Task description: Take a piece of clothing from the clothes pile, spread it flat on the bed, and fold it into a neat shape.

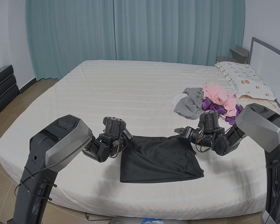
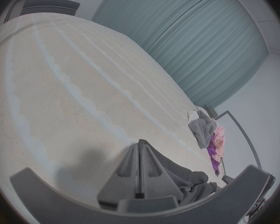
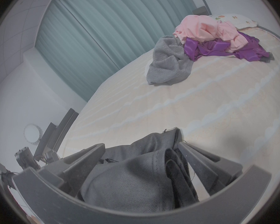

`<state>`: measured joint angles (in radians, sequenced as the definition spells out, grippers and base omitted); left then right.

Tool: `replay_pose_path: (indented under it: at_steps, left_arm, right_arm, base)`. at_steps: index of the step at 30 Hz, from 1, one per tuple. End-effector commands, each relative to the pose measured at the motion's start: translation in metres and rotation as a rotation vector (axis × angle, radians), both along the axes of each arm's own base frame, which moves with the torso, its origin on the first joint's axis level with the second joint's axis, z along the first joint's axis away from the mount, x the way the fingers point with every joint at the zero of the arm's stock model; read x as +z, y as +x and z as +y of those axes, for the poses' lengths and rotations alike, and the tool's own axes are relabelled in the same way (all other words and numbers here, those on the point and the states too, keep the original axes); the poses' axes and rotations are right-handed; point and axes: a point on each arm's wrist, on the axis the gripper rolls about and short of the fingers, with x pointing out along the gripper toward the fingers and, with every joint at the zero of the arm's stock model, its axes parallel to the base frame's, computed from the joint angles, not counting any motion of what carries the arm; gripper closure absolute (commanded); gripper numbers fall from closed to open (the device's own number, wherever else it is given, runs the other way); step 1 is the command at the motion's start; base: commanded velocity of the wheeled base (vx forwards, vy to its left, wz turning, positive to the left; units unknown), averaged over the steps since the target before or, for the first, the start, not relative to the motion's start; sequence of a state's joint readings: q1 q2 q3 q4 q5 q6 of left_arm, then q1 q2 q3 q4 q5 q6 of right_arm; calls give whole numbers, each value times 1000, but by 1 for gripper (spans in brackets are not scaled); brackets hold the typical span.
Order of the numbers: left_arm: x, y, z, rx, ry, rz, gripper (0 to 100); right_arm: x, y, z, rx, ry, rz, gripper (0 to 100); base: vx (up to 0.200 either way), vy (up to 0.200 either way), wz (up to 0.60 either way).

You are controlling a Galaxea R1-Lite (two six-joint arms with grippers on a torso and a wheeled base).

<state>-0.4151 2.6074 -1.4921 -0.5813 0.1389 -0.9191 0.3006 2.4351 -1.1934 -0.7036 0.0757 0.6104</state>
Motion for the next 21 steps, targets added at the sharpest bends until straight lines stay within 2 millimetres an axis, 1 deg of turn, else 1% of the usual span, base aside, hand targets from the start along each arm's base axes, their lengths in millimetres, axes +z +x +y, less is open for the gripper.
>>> replay_pose_path:
  at_steps: [1, 4, 5, 12, 15, 16, 17, 18, 21]
  left_arm:
    - [7, -1, 2, 5, -3, -6, 100]
    - [6, -1, 3, 6, 1, -2, 100]
    - [7, -2, 4, 7, 1, -2, 100]
    - [5, -2, 4, 6, 4, 3, 100]
    - [3, -3, 4, 5, 9, 7, 100]
    - [1, -3, 4, 5, 13, 9, 100]
    - [1, -3, 4, 5, 13, 9, 100]
    - [1, -3, 4, 5, 14, 10, 100]
    - [0, -3, 5, 6, 14, 10, 100]
  right_arm:
    - [-9, 1, -1, 2, -11, 14, 0]
    - [-12, 1, -1, 3, -14, 20, 0]
    - [-14, 2, -1, 3, -14, 20, 100]
    - [-12, 6, -3, -6, -10, 8, 100]
    - [-12, 9, -7, -17, -7, 2, 100]
    - [-14, 13, -13, -33, -5, 0, 100]
    - [-14, 13, -13, -33, -5, 0, 100]
    - [-18, 19, -20, -53, 0, 0, 100]
    - [-18, 21, -26, -67, 2, -1, 100]
  base:
    - [0, 0, 0]
    - [0, 0, 0]
    - [0, 0, 0]
    - [0, 0, 0]
    - [0, 0, 0]
    - [0, 0, 0]
    - [0, 0, 0]
    - [0, 0, 0]
    - [0, 0, 0]
